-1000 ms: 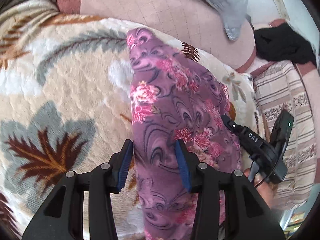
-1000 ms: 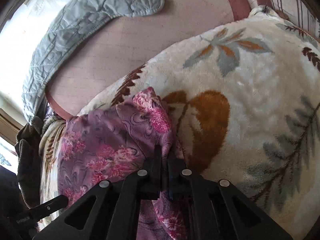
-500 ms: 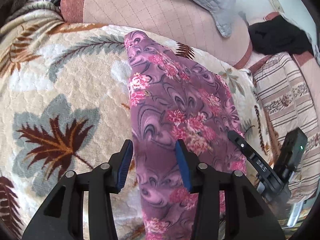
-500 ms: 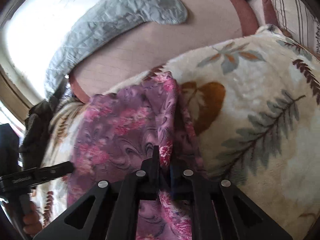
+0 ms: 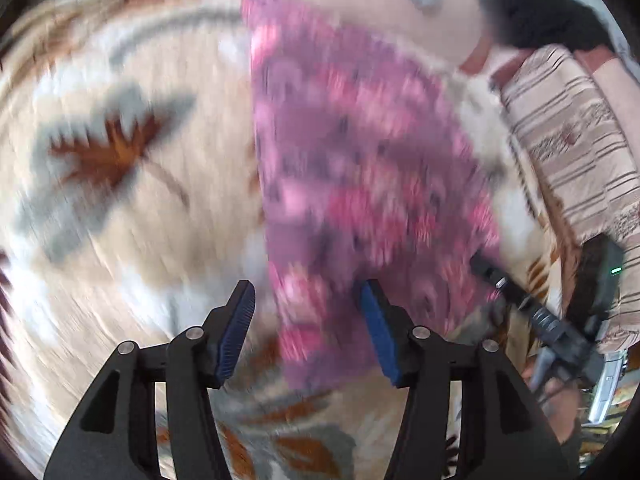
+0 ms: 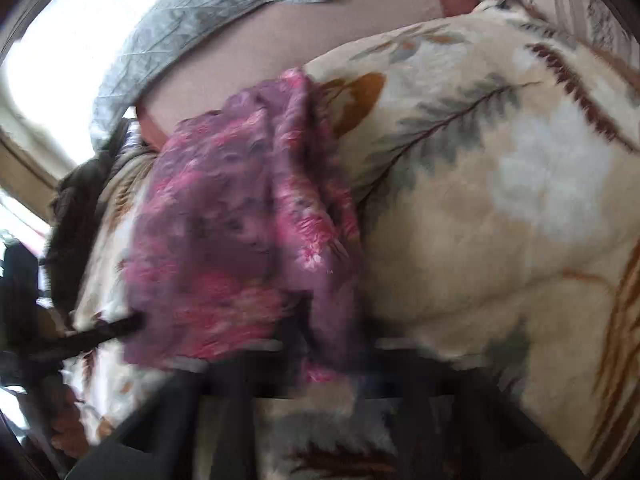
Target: Fold small clothes
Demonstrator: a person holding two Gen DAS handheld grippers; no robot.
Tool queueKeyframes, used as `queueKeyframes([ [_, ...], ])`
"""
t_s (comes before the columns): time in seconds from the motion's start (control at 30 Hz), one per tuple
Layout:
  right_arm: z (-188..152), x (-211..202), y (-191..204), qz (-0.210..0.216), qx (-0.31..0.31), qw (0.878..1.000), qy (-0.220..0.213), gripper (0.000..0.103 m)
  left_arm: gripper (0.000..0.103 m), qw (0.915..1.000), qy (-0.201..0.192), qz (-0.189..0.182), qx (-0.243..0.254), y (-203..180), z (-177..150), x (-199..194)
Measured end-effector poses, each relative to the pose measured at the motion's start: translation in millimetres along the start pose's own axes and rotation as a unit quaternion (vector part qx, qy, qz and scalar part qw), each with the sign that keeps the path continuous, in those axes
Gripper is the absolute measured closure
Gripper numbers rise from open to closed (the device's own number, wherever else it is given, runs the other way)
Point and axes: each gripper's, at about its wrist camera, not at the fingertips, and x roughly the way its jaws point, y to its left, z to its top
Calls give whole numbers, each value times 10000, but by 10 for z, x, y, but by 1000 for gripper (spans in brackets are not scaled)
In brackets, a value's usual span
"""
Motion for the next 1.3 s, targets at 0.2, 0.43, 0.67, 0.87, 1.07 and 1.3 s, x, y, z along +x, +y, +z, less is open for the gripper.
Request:
queueKeyframes([
  [0.2,-40,1,-172,-203,347,9992,0,91,49,9997,6,-24,-249,33,-69,-67],
  [0.43,306,-388,-45,169,432,9955,-830,79,51,9951,-812,-404,-389,44,203,-651],
  [0.67,574,42,364,23,-490,9943,-944,80,50,9959,-714,-203,-523,-23,570,-285],
  [0.87,650,378,244,-253,-497,9981,-254,82,45,9953,-297,-502,-775,274,521,4],
  [1.07,1176,290,512,124,-508,9943,-926,75,45,9920,-876,-562,-712,197,919,-269],
  [1.3,1321,1052,483,-659,-624,9956,-210,76,41,9968,-577,219,-512,132,1173,261],
])
